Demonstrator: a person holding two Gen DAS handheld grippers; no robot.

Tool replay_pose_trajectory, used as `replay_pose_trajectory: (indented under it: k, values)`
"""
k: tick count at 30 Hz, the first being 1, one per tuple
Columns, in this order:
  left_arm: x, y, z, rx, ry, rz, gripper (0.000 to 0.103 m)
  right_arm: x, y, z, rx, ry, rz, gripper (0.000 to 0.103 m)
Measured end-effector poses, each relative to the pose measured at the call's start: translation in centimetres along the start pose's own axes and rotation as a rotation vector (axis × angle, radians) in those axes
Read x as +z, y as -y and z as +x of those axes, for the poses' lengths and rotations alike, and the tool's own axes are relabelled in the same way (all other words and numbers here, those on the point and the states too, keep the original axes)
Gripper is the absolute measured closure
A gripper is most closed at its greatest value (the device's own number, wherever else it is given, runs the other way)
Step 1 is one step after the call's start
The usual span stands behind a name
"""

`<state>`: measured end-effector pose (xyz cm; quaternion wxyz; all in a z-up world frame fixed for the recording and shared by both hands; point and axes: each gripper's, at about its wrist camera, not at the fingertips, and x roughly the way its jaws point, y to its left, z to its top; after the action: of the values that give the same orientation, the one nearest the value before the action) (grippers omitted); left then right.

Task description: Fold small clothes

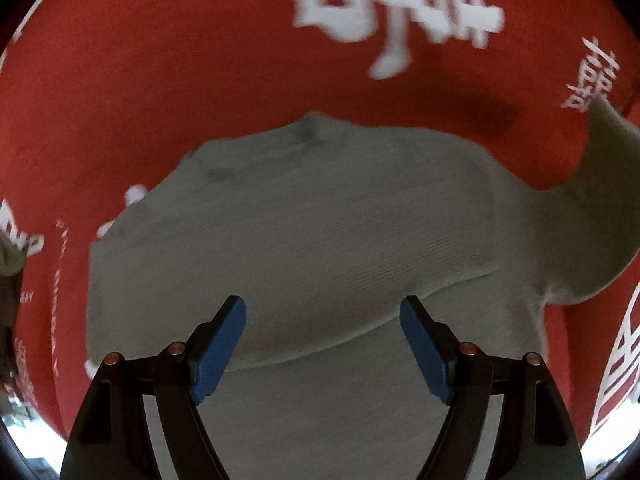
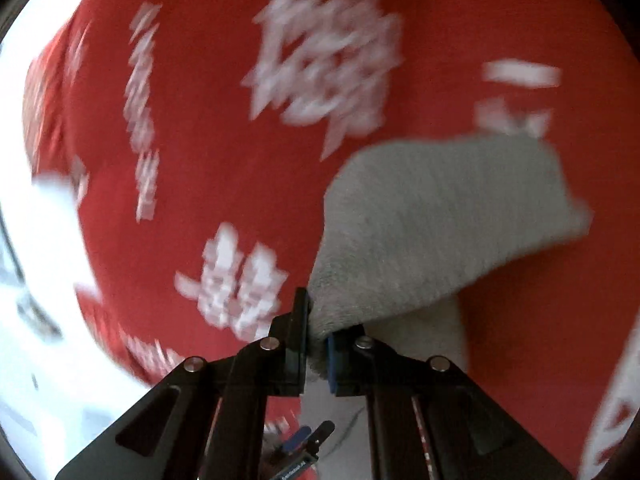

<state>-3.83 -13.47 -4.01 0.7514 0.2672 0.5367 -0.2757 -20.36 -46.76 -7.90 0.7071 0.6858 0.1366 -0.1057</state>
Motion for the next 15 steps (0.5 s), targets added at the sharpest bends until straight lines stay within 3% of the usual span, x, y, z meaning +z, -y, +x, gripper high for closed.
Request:
replay_pose_trajectory:
  k: [5,7,10,13,15]
  values:
    - [-2.5,-5.6,-0.5,0.038,0.001,-0.085,0.023,-6.4,-8.6,10.4,-0.064,-0.233,-0.375,0.095]
    - [-3.4,-8.5,-0.1,0.053,-0.007,-0.134,0.023,-11.1,-10.7,15.3,-0.122,-0.351,-0.541,0.095]
    - [-4.8,-11.9,0.9,0.08,-0.031,-0.196,0.023,-17.0,-10.5,20.9,-0.219,-0.488,-0.667,0.093]
    - [-6.1,-14.6,2.0,0.083,-0.067,-0.251,0.023,-21.8,-8.1,25.7,-0.397,-0.617,-0.743,0.087]
    - [-6.7,-15.9,2.3,0.069,-0.068,-0.27,0.023,-22.3,-7.4,26.1,-0.411,-0.607,-0.723,0.084]
